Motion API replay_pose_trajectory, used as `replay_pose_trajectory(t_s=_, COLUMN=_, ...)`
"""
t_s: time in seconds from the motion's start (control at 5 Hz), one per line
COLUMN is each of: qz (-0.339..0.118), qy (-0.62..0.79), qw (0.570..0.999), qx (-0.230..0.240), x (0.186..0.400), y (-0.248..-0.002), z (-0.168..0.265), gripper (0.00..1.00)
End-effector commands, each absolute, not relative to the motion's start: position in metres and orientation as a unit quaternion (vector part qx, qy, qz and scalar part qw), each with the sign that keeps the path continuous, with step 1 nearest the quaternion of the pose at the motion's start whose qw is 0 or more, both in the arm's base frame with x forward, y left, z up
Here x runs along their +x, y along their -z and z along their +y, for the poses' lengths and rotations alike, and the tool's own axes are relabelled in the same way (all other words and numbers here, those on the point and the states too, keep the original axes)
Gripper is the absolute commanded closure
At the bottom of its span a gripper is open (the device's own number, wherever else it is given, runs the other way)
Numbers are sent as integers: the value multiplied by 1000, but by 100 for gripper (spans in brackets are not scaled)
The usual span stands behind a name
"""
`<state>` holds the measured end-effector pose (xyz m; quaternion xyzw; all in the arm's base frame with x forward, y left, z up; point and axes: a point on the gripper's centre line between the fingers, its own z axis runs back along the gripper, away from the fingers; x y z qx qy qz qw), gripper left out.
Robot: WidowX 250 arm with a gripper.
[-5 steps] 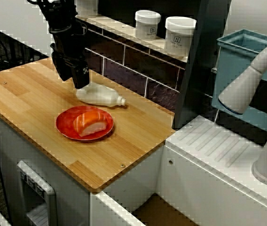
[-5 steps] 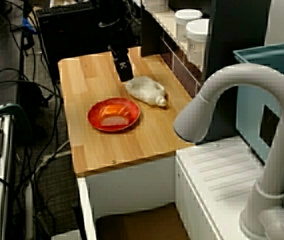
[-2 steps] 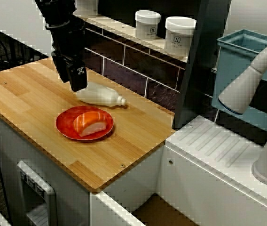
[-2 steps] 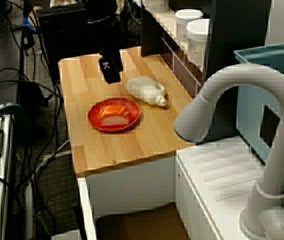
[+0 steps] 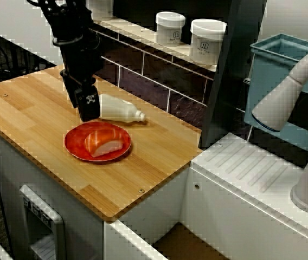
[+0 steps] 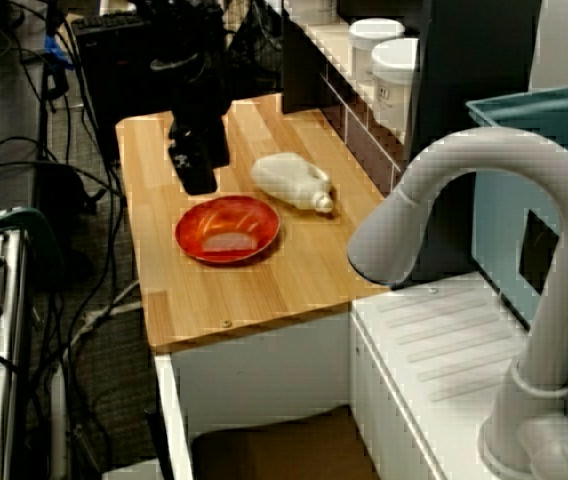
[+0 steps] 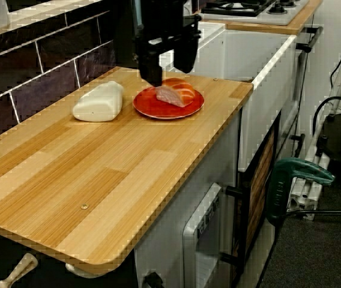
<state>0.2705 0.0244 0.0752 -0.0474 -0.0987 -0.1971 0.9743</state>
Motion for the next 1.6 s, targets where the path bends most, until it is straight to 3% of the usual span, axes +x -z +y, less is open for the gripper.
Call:
replay_pose_trajectory(t_s=0.0, qz=-108, qy=197, qw=974, qx=-41, x=259, y=-88, z=10, gripper=0)
replay_pose_trajectory(t_s=1.2, qz=-74, qy=158, qw=984, qx=-23, x=275, y=-34, z=-4, gripper=0)
replay_pose_trajectory(t_s=1.4, qz=-78, qy=159, qw=984, qx=-21, x=271, y=-24, z=-2, gripper=100)
